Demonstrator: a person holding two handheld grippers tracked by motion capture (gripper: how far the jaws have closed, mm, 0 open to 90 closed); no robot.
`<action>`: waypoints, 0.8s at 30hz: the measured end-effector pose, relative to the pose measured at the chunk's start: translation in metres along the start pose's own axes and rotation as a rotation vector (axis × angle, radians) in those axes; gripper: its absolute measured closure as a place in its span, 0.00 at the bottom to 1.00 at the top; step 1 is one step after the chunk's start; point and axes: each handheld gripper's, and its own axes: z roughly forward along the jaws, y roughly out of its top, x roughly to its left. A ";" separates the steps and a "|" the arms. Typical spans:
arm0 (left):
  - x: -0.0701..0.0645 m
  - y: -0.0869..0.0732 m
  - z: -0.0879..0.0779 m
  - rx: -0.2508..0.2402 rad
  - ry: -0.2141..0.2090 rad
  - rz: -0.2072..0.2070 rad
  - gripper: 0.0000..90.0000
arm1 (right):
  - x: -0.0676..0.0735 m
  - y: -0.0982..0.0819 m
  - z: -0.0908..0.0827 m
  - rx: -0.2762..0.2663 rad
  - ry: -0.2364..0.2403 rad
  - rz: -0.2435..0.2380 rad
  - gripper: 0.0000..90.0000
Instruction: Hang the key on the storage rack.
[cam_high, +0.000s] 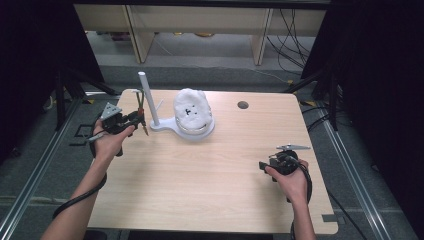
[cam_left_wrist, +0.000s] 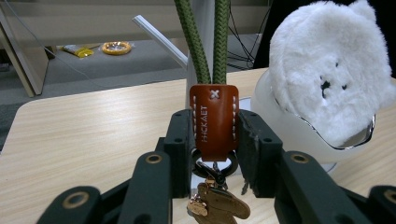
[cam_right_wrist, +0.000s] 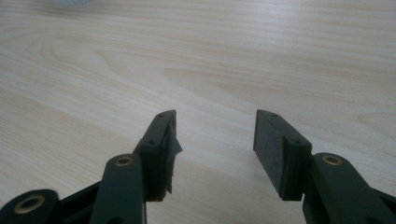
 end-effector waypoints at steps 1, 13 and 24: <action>0.000 0.000 0.001 0.002 0.000 0.000 0.74 | 0.000 0.000 0.000 -0.003 -0.003 -0.006 0.56; -0.001 -0.004 0.000 0.003 0.014 0.014 0.70 | -0.001 0.000 -0.001 -0.008 -0.006 -0.009 0.56; 0.001 -0.015 -0.023 -0.016 0.039 0.038 0.66 | -0.001 0.000 -0.002 -0.003 -0.016 0.002 0.56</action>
